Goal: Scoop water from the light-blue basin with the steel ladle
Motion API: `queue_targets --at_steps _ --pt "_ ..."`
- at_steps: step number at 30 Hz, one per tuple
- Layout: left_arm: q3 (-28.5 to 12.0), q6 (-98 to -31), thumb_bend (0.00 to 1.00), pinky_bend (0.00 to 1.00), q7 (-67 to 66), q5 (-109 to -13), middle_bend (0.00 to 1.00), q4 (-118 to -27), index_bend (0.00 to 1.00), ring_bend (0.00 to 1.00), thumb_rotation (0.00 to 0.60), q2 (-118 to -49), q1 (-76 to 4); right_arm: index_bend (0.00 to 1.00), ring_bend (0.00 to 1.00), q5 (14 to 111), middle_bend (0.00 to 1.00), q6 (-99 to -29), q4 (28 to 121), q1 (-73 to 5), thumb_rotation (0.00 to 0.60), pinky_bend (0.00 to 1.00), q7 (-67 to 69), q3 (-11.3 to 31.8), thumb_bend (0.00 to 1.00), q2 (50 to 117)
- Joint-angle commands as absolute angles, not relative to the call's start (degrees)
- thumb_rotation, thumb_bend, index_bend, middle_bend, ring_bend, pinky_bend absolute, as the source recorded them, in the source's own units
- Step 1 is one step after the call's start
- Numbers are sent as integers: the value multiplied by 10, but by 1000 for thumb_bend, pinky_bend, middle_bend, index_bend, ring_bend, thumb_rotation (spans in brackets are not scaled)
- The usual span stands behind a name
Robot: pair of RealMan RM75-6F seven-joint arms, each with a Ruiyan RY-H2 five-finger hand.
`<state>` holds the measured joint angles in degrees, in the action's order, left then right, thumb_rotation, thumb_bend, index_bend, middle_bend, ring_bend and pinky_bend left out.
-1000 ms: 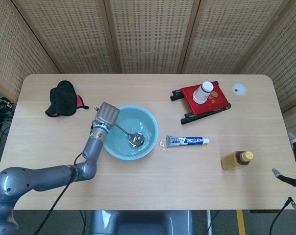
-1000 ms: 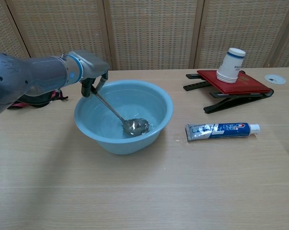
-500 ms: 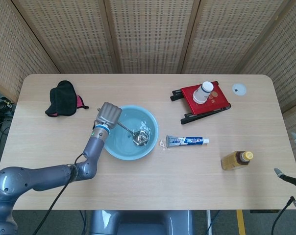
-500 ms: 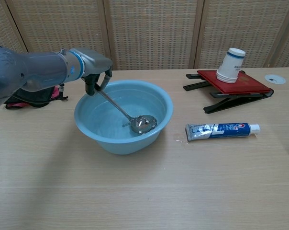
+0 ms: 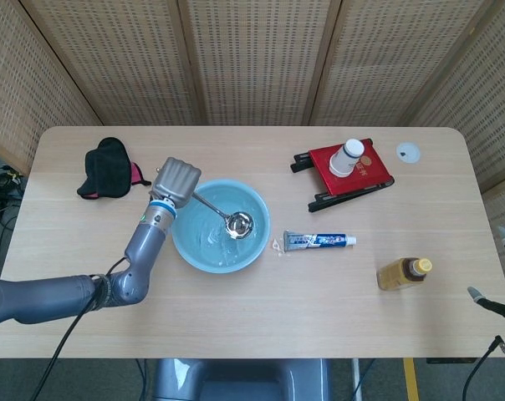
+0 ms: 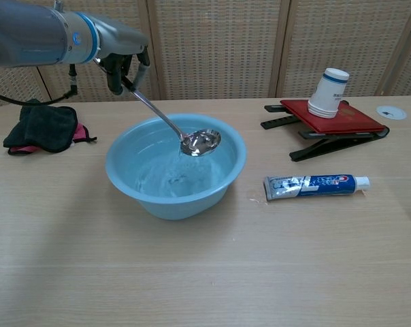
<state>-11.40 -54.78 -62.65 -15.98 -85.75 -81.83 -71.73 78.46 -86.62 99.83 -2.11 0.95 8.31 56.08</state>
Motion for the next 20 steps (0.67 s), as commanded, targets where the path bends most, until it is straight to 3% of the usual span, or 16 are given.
queue_targets --at_steps 1,7,20 --pt "-121 -564 617 980 -652 -118 879 -890 748 836 600 -792 -736 0 0 784 0 -867 998 -20 600 0 10 83 0 561" --pt "-123 -591 617 976 -696 -44 879 -929 748 836 600 -762 -767 0 0 784 0 -869 999 -19 600 0 12 84 0 560" --pt "-120 -606 617 976 -708 -2 879 -948 750 836 600 -750 -793 0 0 782 0 -871 998 -18 600 0 18 85 0 558"
